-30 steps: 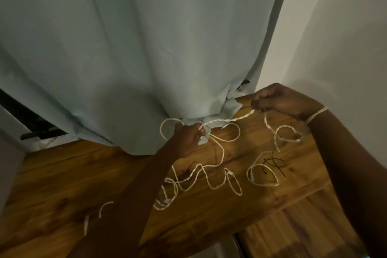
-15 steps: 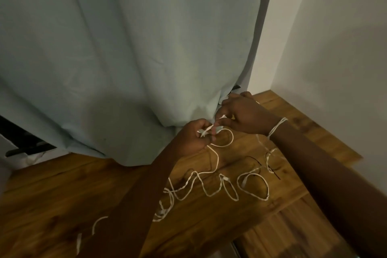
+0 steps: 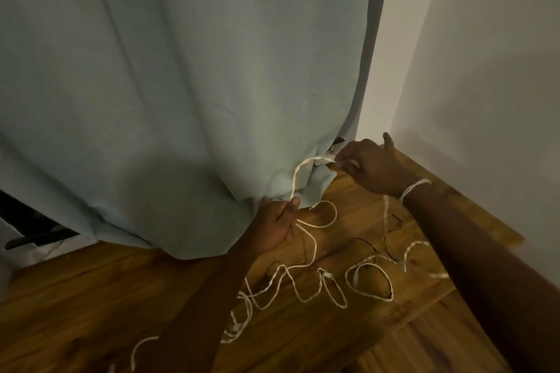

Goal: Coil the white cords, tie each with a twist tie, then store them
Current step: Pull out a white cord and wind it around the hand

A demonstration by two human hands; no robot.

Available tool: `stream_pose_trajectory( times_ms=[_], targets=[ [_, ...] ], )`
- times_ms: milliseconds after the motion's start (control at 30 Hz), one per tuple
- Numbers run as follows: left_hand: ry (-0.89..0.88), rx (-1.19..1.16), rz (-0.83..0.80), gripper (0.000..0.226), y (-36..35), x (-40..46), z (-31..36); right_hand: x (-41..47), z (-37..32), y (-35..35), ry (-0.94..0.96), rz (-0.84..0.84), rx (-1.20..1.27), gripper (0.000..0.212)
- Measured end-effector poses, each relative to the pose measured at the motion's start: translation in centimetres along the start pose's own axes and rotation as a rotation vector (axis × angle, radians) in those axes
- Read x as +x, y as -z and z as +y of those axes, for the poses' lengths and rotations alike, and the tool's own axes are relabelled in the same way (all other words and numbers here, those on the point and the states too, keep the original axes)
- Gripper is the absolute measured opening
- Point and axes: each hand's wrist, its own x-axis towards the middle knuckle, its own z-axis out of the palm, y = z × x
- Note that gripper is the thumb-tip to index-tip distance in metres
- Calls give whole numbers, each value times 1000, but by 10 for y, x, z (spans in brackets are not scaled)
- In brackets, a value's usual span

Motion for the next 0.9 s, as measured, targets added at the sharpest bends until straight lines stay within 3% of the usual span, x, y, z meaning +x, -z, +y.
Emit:
stream_pose_trajectory(
  times_ms=[33, 100, 200, 233, 300, 400, 467, 533, 600, 667, 767, 833, 900],
  targets=[
    [24, -58, -2, 58, -2, 0, 8, -1, -4, -8, 35, -26, -41, 33],
    [31, -136, -64, 54, -1, 3, 23, -4, -17, -24, 113, -70, -21, 64],
    [12, -204, -216, 52, 5, 8, 34, -5, -29, -36, 149, 57, 6, 97],
    [8, -249, -276, 52, 8, 10, 36, -4, -31, -36, 169, 104, -20, 95],
    [-18, -413, -404, 51, 13, 11, 42, 0, -33, -33, 262, 123, -2, 66],
    [-67, -662, -451, 44, 20, 11, 49, 3, -33, -22, 372, 43, 348, 27],
    [-183, -531, -243, 40, 23, 14, 39, 3, -29, -7, 298, -15, 530, 22],
    [-335, -161, 51, 39, 26, 17, 25, 5, -20, 9, 219, -18, 606, 23],
    [-377, -13, 171, 38, 28, 20, 14, 9, -10, 23, 197, -34, 645, 29],
    [-371, -181, 91, 39, 28, 21, 12, 14, -1, 27, 177, -72, 646, 28],
    [-339, -758, -271, 33, 26, 14, 33, 20, 1, 18, 111, -16, 714, 22],
    [-360, -1015, -444, 31, 21, 13, 54, 24, -5, 3, 90, -5, 686, 18],
    [-401, -1125, -429, 37, 14, 19, 76, 25, -17, -12, 141, -25, 652, 13]
  ],
)
